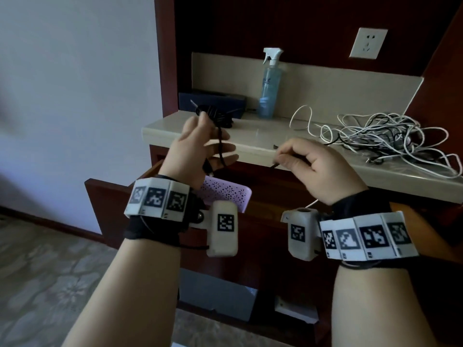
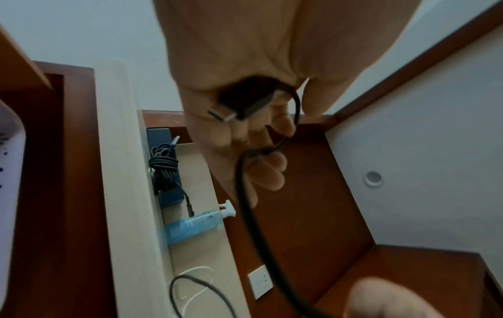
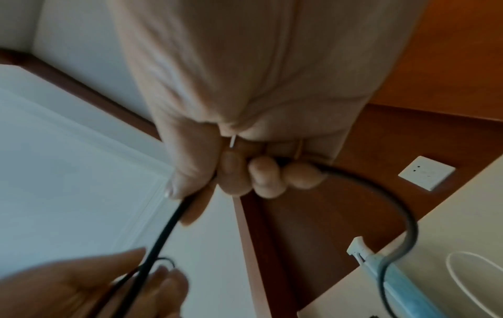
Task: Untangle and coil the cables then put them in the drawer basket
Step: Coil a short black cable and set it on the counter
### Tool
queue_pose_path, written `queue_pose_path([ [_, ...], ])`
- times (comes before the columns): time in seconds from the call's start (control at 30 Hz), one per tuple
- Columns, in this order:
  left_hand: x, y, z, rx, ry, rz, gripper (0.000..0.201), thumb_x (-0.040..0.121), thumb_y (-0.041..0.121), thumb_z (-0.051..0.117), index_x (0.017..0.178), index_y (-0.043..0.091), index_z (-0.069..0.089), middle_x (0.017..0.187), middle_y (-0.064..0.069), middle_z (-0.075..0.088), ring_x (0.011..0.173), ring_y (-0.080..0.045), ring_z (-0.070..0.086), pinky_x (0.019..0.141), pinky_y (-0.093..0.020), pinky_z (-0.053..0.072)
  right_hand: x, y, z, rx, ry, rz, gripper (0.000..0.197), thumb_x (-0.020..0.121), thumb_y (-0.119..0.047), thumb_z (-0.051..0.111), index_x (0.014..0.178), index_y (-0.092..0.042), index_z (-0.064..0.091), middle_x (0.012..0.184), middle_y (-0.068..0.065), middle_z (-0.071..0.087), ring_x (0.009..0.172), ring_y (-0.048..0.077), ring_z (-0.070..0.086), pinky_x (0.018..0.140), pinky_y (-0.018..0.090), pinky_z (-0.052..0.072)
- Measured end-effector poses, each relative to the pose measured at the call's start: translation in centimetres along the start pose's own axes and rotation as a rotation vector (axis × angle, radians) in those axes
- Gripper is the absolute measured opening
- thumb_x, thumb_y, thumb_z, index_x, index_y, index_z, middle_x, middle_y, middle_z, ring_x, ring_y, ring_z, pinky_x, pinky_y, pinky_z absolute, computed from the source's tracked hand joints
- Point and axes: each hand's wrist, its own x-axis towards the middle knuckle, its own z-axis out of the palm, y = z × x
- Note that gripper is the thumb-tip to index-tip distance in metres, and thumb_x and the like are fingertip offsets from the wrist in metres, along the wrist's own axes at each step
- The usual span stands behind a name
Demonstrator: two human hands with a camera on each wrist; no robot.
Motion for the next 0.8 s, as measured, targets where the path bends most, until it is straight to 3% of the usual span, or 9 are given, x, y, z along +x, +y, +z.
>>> queue_pose_path([
  [0.13, -0.8, -1.3, 1.6, 0.273, -0.141, -0.048, 0.028, 0.102, 0.030, 0.033, 0.105, 0.013, 0.055, 0.085, -0.005, 0.064, 0.076, -0.023, 0.063, 0.075, -0.037, 0.053, 0.8, 0.1, 1.3, 0.063, 0.011, -0.075, 0.013, 0.081, -0.029, 0.066, 0.082, -0.016, 0.069, 0.080, -0.004, 0.065, 0.078, 0.006, 0.055, 0.074, 0.020, 0.041],
  [0.27, -1.1, -2.6, 2.1, 0.608, -0.151, -0.123, 0.041, 0.099, 0.041, 0.038, 0.078, 0.024, 0.067, 0.075, -0.006, 0.066, 0.077, -0.023, 0.058, 0.072, -0.035, 0.044, 1.4, 0.3, 1.6, 0.175, 0.130, -0.122, 0.019, 0.075, -0.029, 0.072, 0.081, -0.016, 0.060, 0.072, -0.010, 0.059, 0.070, 0.006, 0.056, 0.066, 0.014, 0.042],
  [0.37, -0.9, -3.0, 2.2, 0.528, -0.158, -0.169, 0.048, 0.101, 0.036, 0.036, 0.071, 0.018, 0.069, 0.066, -0.008, 0.061, 0.062, -0.025, 0.045, 0.056, -0.029, 0.036, 1.4, 1.1, 0.9, 0.209, 0.096, -0.087, 0.016, 0.077, -0.027, 0.071, 0.082, -0.017, 0.059, 0.073, -0.010, 0.057, 0.069, 0.004, 0.053, 0.066, 0.012, 0.041],
  [0.43, -0.4, -3.0, 2.0, 0.370, -0.197, -0.174, 0.044, 0.103, 0.033, 0.031, 0.087, 0.014, 0.067, 0.059, -0.001, 0.058, 0.048, -0.014, 0.038, 0.042, -0.021, 0.027, 1.1, 2.0, 0.2, 0.177, 0.048, -0.063, 0.017, 0.076, -0.036, 0.066, 0.082, -0.020, 0.062, 0.075, -0.011, 0.059, 0.071, 0.003, 0.053, 0.067, 0.011, 0.040],
  [0.5, 0.4, -2.9, 1.5, 0.195, -0.214, -0.174, 0.045, 0.103, 0.034, 0.027, 0.097, 0.010, 0.065, 0.063, -0.001, 0.055, 0.047, -0.007, 0.034, 0.038, -0.017, 0.023, 0.7, 3.0, -0.5, 0.155, -0.001, -0.011, 0.021, 0.071, -0.046, 0.060, 0.078, -0.027, 0.063, 0.074, -0.014, 0.061, 0.073, 0.001, 0.054, 0.067, 0.008, 0.039],
  [0.6, 1.1, -2.8, 1.0, 0.131, -0.183, -0.160, 0.047, 0.103, 0.036, 0.026, 0.098, 0.010, 0.065, 0.069, -0.001, 0.053, 0.050, -0.007, 0.034, 0.041, -0.017, 0.023, 0.4, 3.7, -1.0, 0.133, -0.026, -0.032, 0.019, 0.076, -0.056, 0.059, 0.077, -0.037, 0.062, 0.076, -0.016, 0.062, 0.077, -0.003, 0.055, 0.071, 0.006, 0.037],
  [0.7, 1.0, -2.9, 1.4, 0.253, -0.179, -0.123, 0.044, 0.103, 0.036, 0.027, 0.097, 0.015, 0.065, 0.074, -0.001, 0.059, 0.055, -0.010, 0.045, 0.047, -0.021, 0.031, 0.7, 3.4, -0.9, 0.203, 0.015, -0.115, 0.011, 0.084, -0.035, 0.059, 0.088, -0.027, 0.065, 0.081, -0.013, 0.060, 0.081, -0.004, 0.055, 0.077, 0.006, 0.036],
  [0.77, 0.7, -3.0, 2.0, 0.345, -0.183, -0.117, 0.042, 0.103, 0.035, 0.028, 0.093, 0.021, 0.067, 0.078, -0.001, 0.067, 0.065, -0.015, 0.057, 0.058, -0.028, 0.041, 1.3, 3.3, -0.5, 0.150, 0.058, -0.117, 0.017, 0.084, -0.037, 0.056, 0.092, -0.027, 0.068, 0.080, -0.019, 0.061, 0.082, -0.006, 0.056, 0.082, 0.014, 0.038],
  [0.8, 0.4, -3.0, 2.4, 0.358, -0.184, -0.123, 0.041, 0.103, 0.034, 0.030, 0.089, 0.024, 0.067, 0.080, 0.000, 0.070, 0.070, -0.016, 0.063, 0.066, -0.032, 0.047, 1.6, 3.1, -0.2, 0.081, 0.086, -0.121, 0.024, 0.083, -0.043, 0.054, 0.091, -0.028, 0.071, 0.077, -0.026, 0.059, 0.080, -0.008, 0.055, 0.085, 0.023, 0.040],
])
